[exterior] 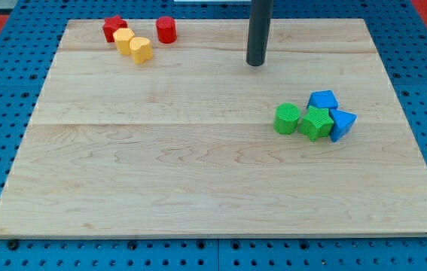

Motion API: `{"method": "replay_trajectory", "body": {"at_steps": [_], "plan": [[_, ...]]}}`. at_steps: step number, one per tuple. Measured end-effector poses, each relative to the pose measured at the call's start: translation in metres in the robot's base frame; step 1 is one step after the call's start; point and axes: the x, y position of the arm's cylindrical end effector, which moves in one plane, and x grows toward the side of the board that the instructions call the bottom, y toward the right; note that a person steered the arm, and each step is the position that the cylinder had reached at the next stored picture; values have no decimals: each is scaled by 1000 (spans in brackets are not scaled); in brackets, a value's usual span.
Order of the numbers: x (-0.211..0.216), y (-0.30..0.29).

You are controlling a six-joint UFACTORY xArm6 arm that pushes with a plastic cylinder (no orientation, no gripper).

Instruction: Point your arm closer to the red circle

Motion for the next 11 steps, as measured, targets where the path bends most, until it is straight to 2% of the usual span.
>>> {"method": "replay_trajectory", "body": {"at_steps": [3, 4, 5, 6, 7, 8, 9, 11], "plan": [[2, 2], [3, 32], [38, 107], [56, 114], [32, 98], [-26, 90], [-49, 65], [-62, 7]]}}
